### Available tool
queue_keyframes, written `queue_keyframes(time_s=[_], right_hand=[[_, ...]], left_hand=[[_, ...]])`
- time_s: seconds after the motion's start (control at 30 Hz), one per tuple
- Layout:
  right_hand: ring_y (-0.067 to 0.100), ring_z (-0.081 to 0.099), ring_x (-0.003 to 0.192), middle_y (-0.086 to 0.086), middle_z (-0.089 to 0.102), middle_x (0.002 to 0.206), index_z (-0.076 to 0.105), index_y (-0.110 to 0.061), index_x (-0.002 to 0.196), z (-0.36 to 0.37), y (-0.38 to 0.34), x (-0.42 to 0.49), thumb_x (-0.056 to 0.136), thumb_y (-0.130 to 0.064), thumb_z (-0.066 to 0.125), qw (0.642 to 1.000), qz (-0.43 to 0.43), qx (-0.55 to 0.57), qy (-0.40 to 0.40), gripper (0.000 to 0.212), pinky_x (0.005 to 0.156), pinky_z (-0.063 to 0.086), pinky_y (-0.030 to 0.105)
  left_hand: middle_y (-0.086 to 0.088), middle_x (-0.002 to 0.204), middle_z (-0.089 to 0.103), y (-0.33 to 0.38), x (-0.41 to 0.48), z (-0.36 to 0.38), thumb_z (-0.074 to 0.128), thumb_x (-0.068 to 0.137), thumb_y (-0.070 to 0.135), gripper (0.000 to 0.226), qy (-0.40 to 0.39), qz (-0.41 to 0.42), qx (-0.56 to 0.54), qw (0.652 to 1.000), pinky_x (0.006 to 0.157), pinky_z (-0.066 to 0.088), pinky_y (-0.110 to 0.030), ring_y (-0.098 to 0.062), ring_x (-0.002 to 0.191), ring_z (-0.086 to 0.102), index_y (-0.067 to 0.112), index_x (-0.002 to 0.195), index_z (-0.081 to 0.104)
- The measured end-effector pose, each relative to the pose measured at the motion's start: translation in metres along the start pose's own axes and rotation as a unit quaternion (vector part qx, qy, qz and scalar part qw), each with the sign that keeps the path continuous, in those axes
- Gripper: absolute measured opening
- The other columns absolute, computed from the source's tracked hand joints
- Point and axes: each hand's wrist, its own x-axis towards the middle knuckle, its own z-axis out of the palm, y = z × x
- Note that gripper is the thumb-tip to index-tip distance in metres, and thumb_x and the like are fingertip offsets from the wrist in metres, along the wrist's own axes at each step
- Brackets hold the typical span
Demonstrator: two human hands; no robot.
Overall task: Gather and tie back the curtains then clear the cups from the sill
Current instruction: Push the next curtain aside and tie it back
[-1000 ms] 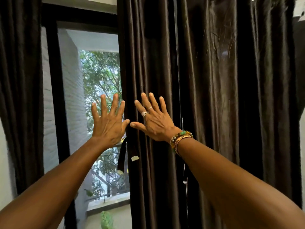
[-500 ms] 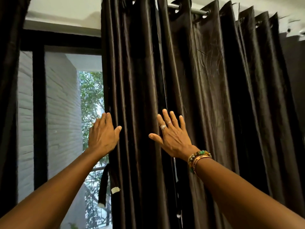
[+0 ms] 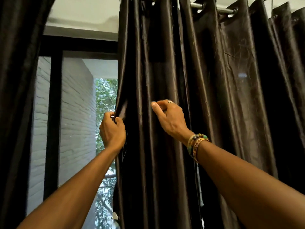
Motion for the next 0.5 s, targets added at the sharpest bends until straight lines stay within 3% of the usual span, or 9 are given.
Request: queue_keyframes(time_s=[0.07, 0.17, 0.23, 0.3, 0.37, 0.43, 0.5], right_hand=[[0.009, 0.062, 0.09, -0.008, 0.064, 0.1, 0.064, -0.02, 0.116, 0.012, -0.021, 0.014, 0.083, -0.075, 0.054, 0.999, 0.022, 0.042, 0.005, 0.065, 0.085, 0.056, 0.038], [0.019, 0.06, 0.113, 0.0, 0.061, 0.125, 0.05, -0.017, 0.138, 0.028, -0.046, 0.038, 0.076, -0.078, 0.06, 0.995, 0.063, 0.072, -0.007, 0.088, 0.092, 0.051, 0.035], [0.024, 0.06, 0.113, 0.003, 0.062, 0.119, 0.048, -0.015, 0.139, 0.038, -0.058, 0.056, 0.083, -0.065, 0.064, 0.993, 0.082, 0.081, -0.002, 0.077, 0.088, 0.05, 0.036], [0.026, 0.061, 0.109, 0.004, 0.062, 0.112, 0.051, -0.017, 0.136, 0.048, -0.063, 0.072, 0.092, -0.043, 0.063, 0.992, 0.1, 0.078, 0.005, 0.052, 0.086, 0.051, 0.039], [0.023, 0.061, 0.095, 0.001, 0.063, 0.1, 0.055, -0.02, 0.134, 0.059, -0.067, 0.081, 0.097, -0.023, 0.056, 0.991, 0.105, 0.081, 0.011, 0.037, 0.076, 0.05, 0.036], [0.022, 0.061, 0.085, -0.003, 0.06, 0.082, 0.06, -0.023, 0.128, 0.072, -0.076, 0.08, 0.096, -0.01, 0.05, 0.988, 0.097, 0.121, 0.008, 0.036, 0.067, 0.048, 0.033], [0.028, 0.065, 0.097, 0.001, 0.068, 0.095, 0.064, -0.023, 0.125, 0.084, -0.09, 0.079, 0.093, -0.008, 0.048, 0.992, 0.043, 0.116, -0.023, 0.038, 0.078, 0.052, 0.036]], left_hand=[[-0.014, 0.113, 0.065, -0.012, 0.006, -0.007, 0.048, 0.098, 0.018, 0.023, 0.029, -0.003, 0.009, 1.0, 0.078, 0.041, -0.037, -0.035, 0.102, 0.059, 0.009, 0.118, 0.056], [-0.011, 0.107, 0.065, -0.025, 0.02, -0.019, 0.048, 0.102, 0.031, 0.025, 0.041, 0.015, 0.017, 0.999, 0.076, 0.038, -0.034, -0.032, 0.097, 0.059, 0.011, 0.114, 0.057], [-0.005, 0.096, 0.064, -0.033, 0.026, -0.027, 0.053, 0.1, 0.035, 0.023, 0.031, 0.045, 0.013, 0.998, 0.074, 0.037, -0.033, -0.025, 0.089, 0.058, 0.014, 0.106, 0.06], [-0.002, 0.091, 0.061, -0.039, 0.031, -0.033, 0.055, 0.099, 0.033, 0.017, 0.031, 0.082, 0.018, 0.996, 0.072, 0.038, -0.032, -0.022, 0.086, 0.057, 0.017, 0.1, 0.06], [0.0, 0.093, 0.06, -0.042, 0.035, -0.036, 0.054, 0.099, 0.032, 0.012, 0.03, 0.097, 0.021, 0.995, 0.072, 0.039, -0.031, -0.02, 0.086, 0.058, 0.021, 0.098, 0.057], [0.002, 0.094, 0.061, -0.042, 0.038, -0.04, 0.053, 0.099, 0.032, 0.008, 0.024, 0.102, 0.024, 0.994, 0.073, 0.042, -0.029, -0.018, 0.088, 0.059, 0.024, 0.099, 0.056], [0.005, 0.091, 0.063, -0.042, 0.041, -0.044, 0.053, 0.099, 0.032, 0.01, 0.008, 0.101, 0.022, 0.995, 0.069, 0.043, -0.026, -0.016, 0.088, 0.062, 0.023, 0.1, 0.057]])
